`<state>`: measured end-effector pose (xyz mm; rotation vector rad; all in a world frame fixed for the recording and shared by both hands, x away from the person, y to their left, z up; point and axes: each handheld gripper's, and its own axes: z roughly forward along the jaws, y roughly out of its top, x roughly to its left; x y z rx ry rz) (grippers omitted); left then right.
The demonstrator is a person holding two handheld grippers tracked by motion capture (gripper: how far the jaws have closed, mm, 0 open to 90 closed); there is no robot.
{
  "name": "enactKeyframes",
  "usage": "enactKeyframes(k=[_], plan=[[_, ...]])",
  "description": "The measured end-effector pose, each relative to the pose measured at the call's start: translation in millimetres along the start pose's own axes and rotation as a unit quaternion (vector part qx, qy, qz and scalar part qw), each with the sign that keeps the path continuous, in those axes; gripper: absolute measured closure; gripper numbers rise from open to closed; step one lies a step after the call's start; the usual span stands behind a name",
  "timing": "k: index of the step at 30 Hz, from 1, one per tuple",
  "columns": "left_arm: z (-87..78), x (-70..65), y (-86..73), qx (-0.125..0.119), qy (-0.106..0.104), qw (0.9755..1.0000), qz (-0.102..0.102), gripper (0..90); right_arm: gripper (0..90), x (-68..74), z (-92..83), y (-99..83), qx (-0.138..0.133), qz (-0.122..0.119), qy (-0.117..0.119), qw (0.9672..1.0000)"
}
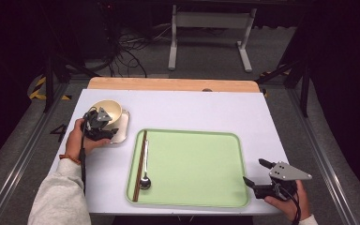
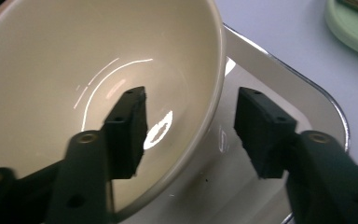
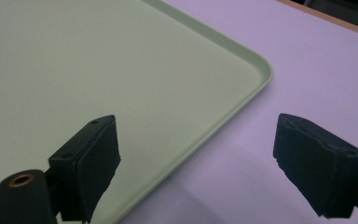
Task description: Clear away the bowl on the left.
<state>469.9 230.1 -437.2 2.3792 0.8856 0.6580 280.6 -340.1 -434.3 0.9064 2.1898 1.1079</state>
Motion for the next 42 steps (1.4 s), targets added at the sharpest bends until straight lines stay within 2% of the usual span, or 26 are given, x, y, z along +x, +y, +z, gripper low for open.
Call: enactKeyframes(k=[5,6,9,10,13,19,24,25,27,29,35,37,38,39,42], plan=[[-1.5,-5.3,3.6,0.007,0.001,0.9999,0.016,67.7,14.7,0.4,0.7,-0.5,0.002,0.000,0.001,1.0000],[-1.6,-5.6,3.9,0.006,-0.003,0.9998,0.016,74.0,14.7,0.4,0.8,-0.6,0.002,-0.001,0.000,1.0000],[-1.7,-7.6,5.3,0.007,-0.010,0.9997,0.022,80.8,14.7,0.1,0.7,-0.9,0.003,-0.001,0.000,1.0000],[-1.5,-8.5,5.7,0.010,-0.006,0.9997,0.020,82.4,14.7,-0.1,0.7,-1.0,0.003,-0.001,0.000,1.0000],[-2.9,-8.9,5.7,0.008,-0.003,0.9998,0.020,82.6,14.7,-0.5,0.6,-1.1,0.004,-0.001,-0.001,1.0000],[-7.4,-8.6,4.1,-0.004,0.006,1.0000,0.004,82.8,14.6,-0.9,0.0,-1.1,0.004,-0.003,-0.002,1.0000],[-14.2,-8.0,2.9,-0.025,-0.010,0.9996,-0.006,82.8,14.6,-1.8,-1.1,-1.0,0.000,-0.002,-0.004,1.0000],[-15.2,-10.6,4.8,-0.017,-0.005,0.9998,0.001,82.8,14.6,-1.7,-1.3,-0.8,0.000,-0.002,-0.004,1.0000],[-15.7,-12.3,5.7,-0.019,-0.004,0.9998,0.001,82.7,14.6,-1.5,-1.2,-0.8,0.000,-0.002,-0.004,1.0000],[-19.5,-14.1,8.0,-0.031,-0.006,0.9995,0.005,82.7,14.6,-1.1,-1.0,-0.4,0.001,-0.005,-0.004,1.0000],[-30.2,-24.8,16.4,-0.044,-0.007,0.9987,0.026,82.7,14.6,-1.4,-1.4,-0.3,0.000,-0.003,-0.004,1.0000],[-36.8,-33.8,22.9,-0.060,-0.011,0.9972,0.043,82.7,14.6,-1.2,-1.4,-0.1,0.000,-0.004,-0.004,1.0000],[-36.8,-33.8,22.9,-0.060,-0.011,0.9972,0.043,82.6,14.6,-1.2,-1.4,-0.1,0.000,-0.004,-0.004,1.0000],[-39.1,-37.4,25.3,-0.065,-0.013,0.9964,0.053,82.6,14.6,-1.0,-1.4,0.2,-0.001,-0.006,-0.004,1.0000],[-43.2,-45.7,30.8,-0.084,-0.023,0.9943,0.063,82.6,14.6,-0.9,-1.3,0.3,-0.001,-0.005,-0.004,1.0000]])
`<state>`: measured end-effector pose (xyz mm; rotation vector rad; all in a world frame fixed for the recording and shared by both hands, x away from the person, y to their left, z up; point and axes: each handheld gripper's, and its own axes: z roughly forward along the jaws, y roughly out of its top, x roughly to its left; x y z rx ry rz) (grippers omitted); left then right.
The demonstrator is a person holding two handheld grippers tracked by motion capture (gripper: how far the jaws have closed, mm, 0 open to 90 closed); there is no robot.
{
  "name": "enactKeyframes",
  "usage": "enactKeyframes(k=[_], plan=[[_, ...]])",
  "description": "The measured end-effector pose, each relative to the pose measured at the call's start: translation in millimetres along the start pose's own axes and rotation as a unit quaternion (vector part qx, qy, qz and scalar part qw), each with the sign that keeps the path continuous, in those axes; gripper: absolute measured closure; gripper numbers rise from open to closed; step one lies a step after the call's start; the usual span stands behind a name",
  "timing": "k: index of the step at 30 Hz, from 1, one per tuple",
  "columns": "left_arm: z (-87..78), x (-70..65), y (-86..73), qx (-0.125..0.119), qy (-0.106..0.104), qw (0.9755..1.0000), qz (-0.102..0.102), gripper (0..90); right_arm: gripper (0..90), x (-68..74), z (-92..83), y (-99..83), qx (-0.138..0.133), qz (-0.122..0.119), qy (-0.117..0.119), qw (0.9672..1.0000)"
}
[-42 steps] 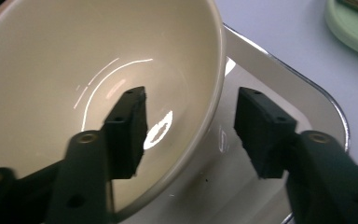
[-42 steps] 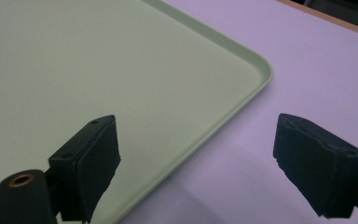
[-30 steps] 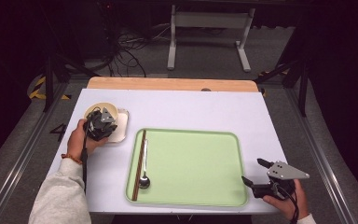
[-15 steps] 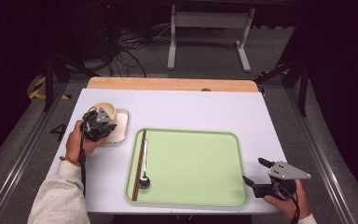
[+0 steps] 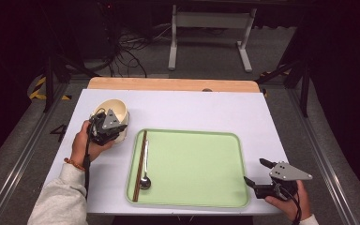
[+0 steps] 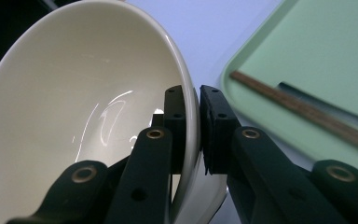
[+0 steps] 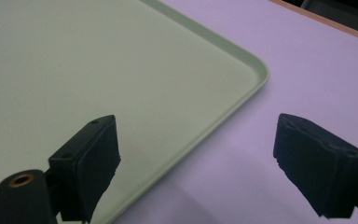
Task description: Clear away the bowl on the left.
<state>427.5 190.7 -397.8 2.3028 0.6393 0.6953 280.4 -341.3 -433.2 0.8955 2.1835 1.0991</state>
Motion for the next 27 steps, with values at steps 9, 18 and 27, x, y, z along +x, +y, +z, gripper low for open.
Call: enactKeyframes(k=[9,18,27], plan=[[-1.6,-34.8,31.6,-0.031,-0.049,0.9967,0.058,82.5,14.6,-0.4,-0.3,-0.1,0.000,0.000,0.000,1.0000],[6.7,-62.4,47.0,-0.036,-0.086,0.9912,0.095,82.5,14.6,-0.8,0.0,-0.7,0.000,0.002,0.001,1.0000],[20.0,-78.6,52.0,-0.031,-0.111,0.9871,0.112,82.2,14.6,-1.8,-0.2,-1.1,0.000,0.004,0.002,1.0000]])
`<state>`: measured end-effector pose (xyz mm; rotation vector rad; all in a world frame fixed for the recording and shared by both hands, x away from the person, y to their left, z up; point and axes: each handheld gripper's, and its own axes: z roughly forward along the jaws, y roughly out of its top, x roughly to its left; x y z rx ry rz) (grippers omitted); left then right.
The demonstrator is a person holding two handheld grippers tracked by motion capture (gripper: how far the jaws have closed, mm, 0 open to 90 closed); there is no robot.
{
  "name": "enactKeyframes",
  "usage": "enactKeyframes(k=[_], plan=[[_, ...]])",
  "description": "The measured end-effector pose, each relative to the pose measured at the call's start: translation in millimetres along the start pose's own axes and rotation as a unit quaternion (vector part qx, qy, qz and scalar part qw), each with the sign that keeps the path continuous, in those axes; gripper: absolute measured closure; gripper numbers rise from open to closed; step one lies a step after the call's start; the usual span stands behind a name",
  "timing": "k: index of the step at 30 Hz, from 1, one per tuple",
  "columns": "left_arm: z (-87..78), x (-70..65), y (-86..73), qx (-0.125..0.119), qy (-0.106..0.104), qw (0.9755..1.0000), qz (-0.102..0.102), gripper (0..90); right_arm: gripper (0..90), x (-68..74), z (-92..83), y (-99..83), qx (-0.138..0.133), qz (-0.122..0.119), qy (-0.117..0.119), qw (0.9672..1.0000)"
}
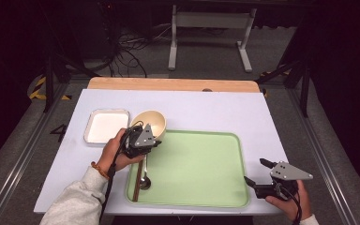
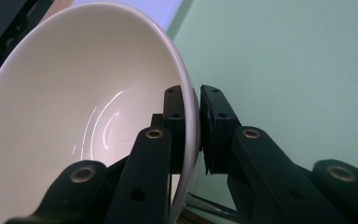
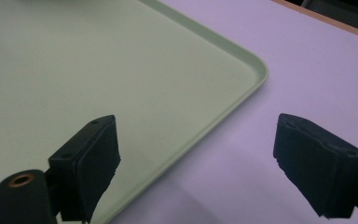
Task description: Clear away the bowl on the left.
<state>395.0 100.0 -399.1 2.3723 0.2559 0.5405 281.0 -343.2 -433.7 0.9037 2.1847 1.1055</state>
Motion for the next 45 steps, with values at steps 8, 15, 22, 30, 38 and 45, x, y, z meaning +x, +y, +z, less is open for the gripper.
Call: enactKeyframes(k=[8,15,22,30,38,45], plan=[[16.5,-8.9,3.7,0.004,-0.022,0.9996,0.019,81.3,14.6,-0.6,0.2,-0.4,0.000,0.002,0.000,1.0000],[28.7,-16.1,5.6,0.026,-0.030,0.9988,0.029,79.3,14.5,-0.6,-0.3,-0.5,-0.002,0.002,0.001,1.0000],[32.1,-16.4,2.4,0.027,-0.035,0.9985,0.031,80.7,14.5,-0.9,-1.1,-0.4,-0.003,0.001,0.001,1.0000],[39.4,-15.4,-1.9,0.036,-0.049,0.9979,0.023,82.6,14.4,-0.6,-1.3,-0.3,-0.002,0.001,0.001,1.0000],[41.2,-9.2,-6.3,0.022,-0.048,0.9986,-0.002,82.4,14.4,-0.8,-1.2,-0.4,-0.002,0.000,0.001,1.0000],[42.6,-7.1,-7.0,0.018,-0.036,0.9992,0.000,82.0,14.4,-0.5,-0.3,-0.6,0.000,-0.001,0.002,1.0000]])
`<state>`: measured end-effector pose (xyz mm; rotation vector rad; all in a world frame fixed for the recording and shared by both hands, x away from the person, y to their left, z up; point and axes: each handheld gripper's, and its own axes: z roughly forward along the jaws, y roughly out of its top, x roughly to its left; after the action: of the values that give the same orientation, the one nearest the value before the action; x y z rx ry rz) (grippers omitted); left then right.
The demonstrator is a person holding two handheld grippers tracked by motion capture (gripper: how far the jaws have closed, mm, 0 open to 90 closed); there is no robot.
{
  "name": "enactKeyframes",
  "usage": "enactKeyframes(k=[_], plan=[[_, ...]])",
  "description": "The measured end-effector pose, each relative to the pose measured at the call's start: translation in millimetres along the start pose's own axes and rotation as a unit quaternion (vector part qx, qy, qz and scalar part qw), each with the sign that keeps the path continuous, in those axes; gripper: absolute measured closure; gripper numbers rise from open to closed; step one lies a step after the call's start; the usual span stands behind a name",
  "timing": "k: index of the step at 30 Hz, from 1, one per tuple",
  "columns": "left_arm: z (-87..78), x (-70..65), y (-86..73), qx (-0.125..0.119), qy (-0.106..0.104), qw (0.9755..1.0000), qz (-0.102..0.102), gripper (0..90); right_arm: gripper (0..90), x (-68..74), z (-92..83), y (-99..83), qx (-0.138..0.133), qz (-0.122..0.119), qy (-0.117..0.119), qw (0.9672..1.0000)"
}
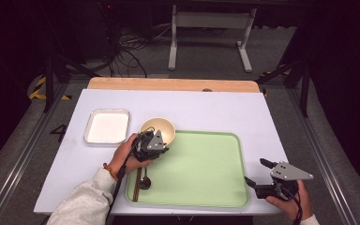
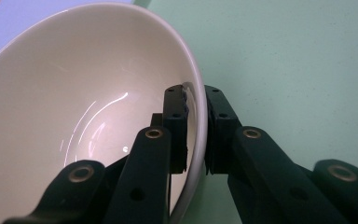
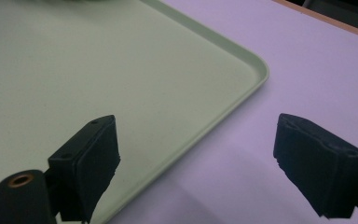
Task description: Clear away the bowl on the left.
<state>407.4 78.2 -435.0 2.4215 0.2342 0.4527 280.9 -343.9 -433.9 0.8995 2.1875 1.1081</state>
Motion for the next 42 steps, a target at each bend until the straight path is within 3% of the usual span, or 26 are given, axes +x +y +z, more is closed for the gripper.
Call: enactKeyframes(k=[10,19,24,42], plan=[[-6.9,0.7,-0.9,-0.004,0.003,1.0000,-0.008,77.2,14.3,0.8,0.0,0.1,0.000,0.000,0.003,1.0000],[-35.3,2.7,-5.5,-0.039,0.009,0.9991,-0.011,72.1,14.3,1.2,-0.4,0.8,-0.001,0.001,0.001,1.0000],[-47.5,2.8,-9.8,-0.060,0.010,0.9979,-0.023,67.9,14.2,0.0,-1.3,0.7,-0.003,0.003,0.000,1.0000],[-76.6,3.7,-18.9,-0.089,0.022,0.9946,-0.048,61.2,14.2,-0.5,-1.6,1.3,-0.007,0.002,0.002,1.0000]])
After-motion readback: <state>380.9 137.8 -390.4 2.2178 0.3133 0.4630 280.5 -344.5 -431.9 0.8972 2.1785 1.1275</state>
